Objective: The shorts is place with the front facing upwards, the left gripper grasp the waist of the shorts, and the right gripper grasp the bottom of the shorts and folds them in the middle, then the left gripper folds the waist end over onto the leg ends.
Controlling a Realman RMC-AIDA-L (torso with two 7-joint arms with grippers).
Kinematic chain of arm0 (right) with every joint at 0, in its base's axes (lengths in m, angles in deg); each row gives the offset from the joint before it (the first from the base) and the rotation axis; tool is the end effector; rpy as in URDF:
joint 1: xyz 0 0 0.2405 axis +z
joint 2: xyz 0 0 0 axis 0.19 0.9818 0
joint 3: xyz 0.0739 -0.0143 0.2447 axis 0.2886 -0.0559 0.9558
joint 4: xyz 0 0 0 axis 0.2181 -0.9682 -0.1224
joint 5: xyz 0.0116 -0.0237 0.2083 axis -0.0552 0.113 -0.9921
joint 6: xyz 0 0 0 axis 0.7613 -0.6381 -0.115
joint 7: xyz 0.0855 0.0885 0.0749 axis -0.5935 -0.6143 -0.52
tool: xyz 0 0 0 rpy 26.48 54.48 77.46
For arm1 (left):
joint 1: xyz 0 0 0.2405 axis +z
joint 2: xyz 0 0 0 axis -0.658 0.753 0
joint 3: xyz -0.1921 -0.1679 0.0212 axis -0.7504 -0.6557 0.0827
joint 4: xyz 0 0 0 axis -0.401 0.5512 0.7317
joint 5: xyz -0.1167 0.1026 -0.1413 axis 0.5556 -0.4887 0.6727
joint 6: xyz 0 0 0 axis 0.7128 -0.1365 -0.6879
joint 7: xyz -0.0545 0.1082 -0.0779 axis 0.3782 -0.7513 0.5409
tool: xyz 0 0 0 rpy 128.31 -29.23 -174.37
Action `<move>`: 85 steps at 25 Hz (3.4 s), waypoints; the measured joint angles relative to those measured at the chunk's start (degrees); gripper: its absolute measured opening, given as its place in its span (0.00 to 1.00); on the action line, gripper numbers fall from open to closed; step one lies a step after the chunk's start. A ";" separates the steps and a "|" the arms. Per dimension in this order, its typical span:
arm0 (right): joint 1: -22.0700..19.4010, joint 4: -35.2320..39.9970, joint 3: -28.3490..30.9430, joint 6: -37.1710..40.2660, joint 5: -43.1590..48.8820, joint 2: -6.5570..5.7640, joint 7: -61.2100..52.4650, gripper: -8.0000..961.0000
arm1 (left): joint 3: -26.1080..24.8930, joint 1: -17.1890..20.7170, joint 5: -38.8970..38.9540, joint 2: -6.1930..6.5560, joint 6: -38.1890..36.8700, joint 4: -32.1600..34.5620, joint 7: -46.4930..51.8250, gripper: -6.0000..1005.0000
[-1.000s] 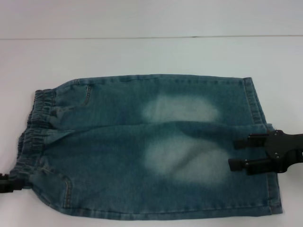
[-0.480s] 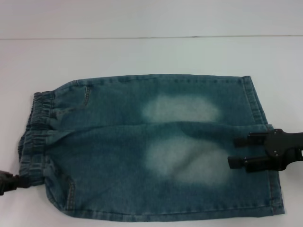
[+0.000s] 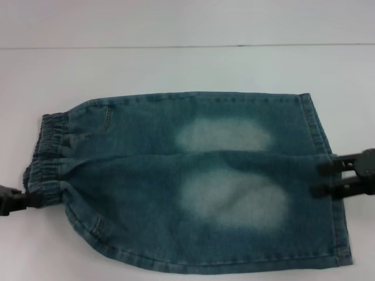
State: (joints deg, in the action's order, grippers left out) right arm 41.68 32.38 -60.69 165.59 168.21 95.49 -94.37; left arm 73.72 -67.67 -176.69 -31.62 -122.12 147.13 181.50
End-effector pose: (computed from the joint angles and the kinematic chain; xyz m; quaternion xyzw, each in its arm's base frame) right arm 0.2856 0.3117 0.0600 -0.9219 0.3677 0.1172 0.0343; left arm -0.3281 0.2885 0.0828 -0.8724 -0.4678 -0.0369 0.1365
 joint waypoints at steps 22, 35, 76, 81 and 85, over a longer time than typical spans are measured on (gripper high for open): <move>6.65 3.22 -6.09 8.37 26.32 0.59 -5.51 0.89 | -0.03 -1.68 0.00 -0.14 1.44 -0.15 1.31 0.03; 7.84 1.81 -8.51 7.28 29.19 1.58 -6.85 0.89 | -0.02 -1.41 -0.06 -0.19 1.64 -0.15 1.35 0.03; 9.52 -2.05 -9.83 0.91 26.96 3.34 -5.13 0.29 | 0.39 -1.28 -0.01 -0.27 3.32 -4.54 0.84 0.03; 9.51 -2.53 -9.89 0.30 26.97 3.34 -5.10 0.10 | 0.42 -1.36 0.00 -0.28 3.45 -4.69 0.82 0.03; 9.42 -2.55 -9.89 0.04 26.97 3.34 -5.08 0.03 | 0.42 -1.42 0.00 -0.30 3.49 -4.72 0.83 0.03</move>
State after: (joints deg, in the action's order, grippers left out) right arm 51.10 29.84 -70.58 165.63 195.18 98.83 -99.45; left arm 74.14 -69.09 -176.69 -31.92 -118.64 142.41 182.33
